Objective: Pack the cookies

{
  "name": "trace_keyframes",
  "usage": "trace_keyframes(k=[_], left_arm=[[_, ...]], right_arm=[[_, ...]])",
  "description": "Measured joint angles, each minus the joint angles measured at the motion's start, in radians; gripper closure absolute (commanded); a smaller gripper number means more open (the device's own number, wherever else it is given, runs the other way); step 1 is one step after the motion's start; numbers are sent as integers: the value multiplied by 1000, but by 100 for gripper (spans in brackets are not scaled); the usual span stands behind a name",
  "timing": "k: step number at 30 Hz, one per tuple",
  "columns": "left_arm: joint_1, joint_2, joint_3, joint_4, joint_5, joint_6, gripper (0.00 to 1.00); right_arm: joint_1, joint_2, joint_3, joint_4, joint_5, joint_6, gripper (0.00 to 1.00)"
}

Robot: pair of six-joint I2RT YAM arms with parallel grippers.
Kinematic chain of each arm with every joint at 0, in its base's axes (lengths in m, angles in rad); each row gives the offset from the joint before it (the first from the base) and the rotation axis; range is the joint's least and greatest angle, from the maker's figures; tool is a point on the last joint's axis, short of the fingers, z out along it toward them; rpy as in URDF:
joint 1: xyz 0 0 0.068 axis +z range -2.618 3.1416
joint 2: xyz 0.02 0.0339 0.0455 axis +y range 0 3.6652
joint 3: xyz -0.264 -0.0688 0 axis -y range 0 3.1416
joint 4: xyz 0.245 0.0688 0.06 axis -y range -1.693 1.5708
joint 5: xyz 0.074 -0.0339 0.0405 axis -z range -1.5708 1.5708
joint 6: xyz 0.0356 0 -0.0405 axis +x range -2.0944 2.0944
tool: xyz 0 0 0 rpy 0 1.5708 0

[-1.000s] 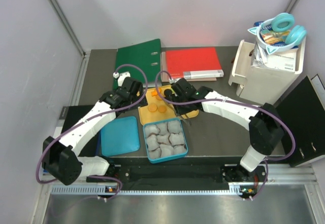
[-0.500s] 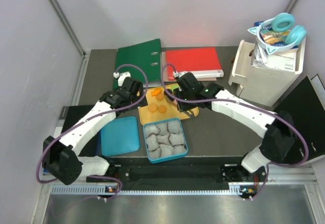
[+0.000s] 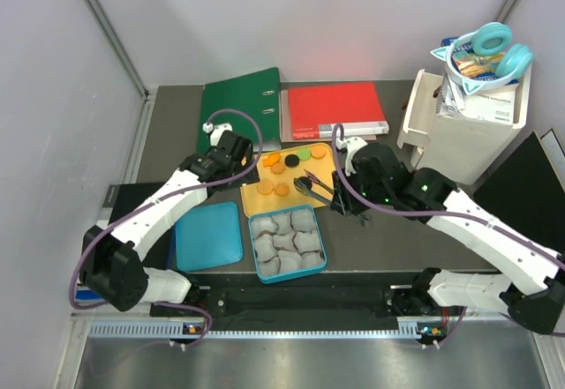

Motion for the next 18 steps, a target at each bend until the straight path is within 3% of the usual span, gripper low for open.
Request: trace_keyframes(k=[8,18], left_arm=[[0,29,13,15,17,8,1],[0,42,13,21,38,7,1]], right_arm=[[63,-134,-98,-108,-45,43,70],[113,-131,-127,-113,-49,69,71]])
